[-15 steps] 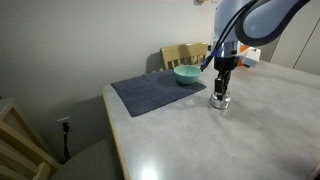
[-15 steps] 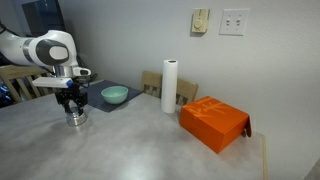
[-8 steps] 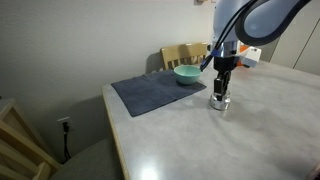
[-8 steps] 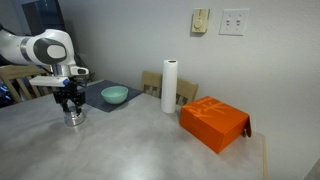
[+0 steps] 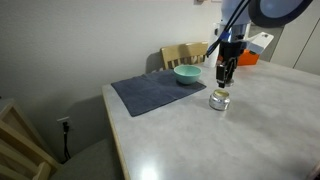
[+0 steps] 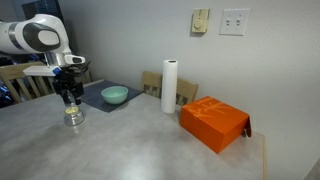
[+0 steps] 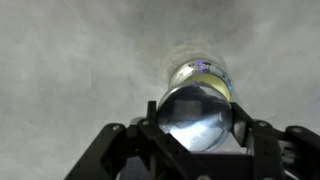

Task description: Remove the silver lid from the silver tin then place it back on the tin

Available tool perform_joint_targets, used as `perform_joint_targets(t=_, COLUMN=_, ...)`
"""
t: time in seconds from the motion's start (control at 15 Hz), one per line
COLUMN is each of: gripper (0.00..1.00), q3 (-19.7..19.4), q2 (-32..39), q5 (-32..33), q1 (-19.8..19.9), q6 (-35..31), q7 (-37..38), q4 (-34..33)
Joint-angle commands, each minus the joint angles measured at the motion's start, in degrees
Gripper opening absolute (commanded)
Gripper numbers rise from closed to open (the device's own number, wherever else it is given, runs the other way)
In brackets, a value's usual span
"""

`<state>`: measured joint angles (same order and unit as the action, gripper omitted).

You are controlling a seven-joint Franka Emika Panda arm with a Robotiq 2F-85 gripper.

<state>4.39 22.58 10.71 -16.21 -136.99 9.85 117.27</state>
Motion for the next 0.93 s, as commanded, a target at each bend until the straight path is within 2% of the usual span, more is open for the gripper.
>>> perform_joint_targets(t=0.0, gripper=0.45, q3=-1.4, q2=-6.8, q5=-0.5, q1=2.9, q6=-3.4, q7=2.6, q4=6.7)
perform_joint_targets(t=0.27, gripper=0.45, q3=-2.6, q2=-7.8, q5=-4.7, q1=8.6, q6=-8.0, q7=-0.6, q4=9.3)
perform_joint_targets(t=0.4, gripper=0.45, q3=-2.6, q2=-5.5, q5=-8.3, q1=11.5, q6=-9.9, q7=-3.9, q4=8.3)
perform_joint_targets(t=0.53, gripper=0.45, q3=-2.3, q2=-2.4, q5=-11.5, q1=13.7, q6=-8.7, q7=-7.5, q4=5.7)
perform_joint_targets(t=0.87, gripper=0.45, q3=-3.2, q2=6.9, q5=-10.0, q1=13.0, q6=-1.9, q7=-6.2, q4=-3.1)
